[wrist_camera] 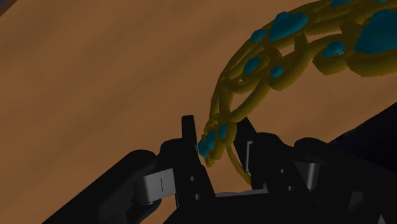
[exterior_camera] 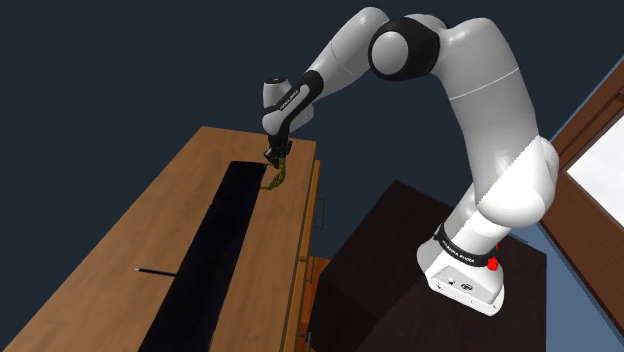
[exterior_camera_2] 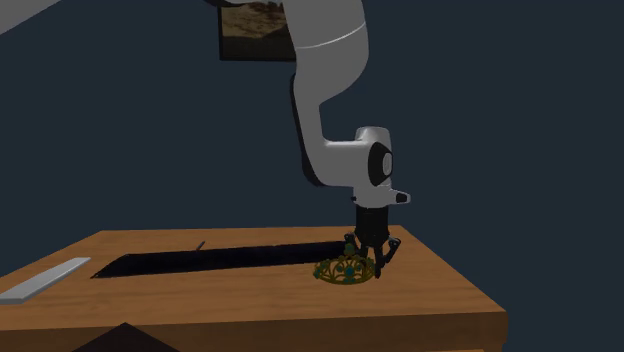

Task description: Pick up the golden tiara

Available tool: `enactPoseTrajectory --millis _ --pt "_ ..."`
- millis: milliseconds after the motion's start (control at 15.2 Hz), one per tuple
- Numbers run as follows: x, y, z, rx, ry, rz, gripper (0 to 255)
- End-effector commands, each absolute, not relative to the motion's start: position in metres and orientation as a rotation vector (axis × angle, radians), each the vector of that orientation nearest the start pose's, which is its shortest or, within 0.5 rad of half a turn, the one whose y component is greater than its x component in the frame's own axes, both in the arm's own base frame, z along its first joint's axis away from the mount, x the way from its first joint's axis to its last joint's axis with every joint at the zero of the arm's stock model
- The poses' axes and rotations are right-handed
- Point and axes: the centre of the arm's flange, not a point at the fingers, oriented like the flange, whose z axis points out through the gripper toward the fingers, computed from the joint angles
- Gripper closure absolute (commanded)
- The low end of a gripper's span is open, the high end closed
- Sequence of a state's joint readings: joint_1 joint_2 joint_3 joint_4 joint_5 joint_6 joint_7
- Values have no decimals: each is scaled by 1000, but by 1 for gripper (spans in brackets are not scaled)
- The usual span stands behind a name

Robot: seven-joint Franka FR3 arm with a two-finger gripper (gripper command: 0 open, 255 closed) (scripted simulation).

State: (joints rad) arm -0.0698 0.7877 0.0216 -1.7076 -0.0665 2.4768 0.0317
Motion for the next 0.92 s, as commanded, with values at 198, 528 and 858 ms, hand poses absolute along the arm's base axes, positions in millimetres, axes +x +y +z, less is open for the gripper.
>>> enactPoseTrajectory --millis 198,528,858 --pt "664 -34 157 -3166 53 27 255" --pt "664 -34 183 -3166 53 27 255" --pt "664 -34 205 -3166 53 27 255"
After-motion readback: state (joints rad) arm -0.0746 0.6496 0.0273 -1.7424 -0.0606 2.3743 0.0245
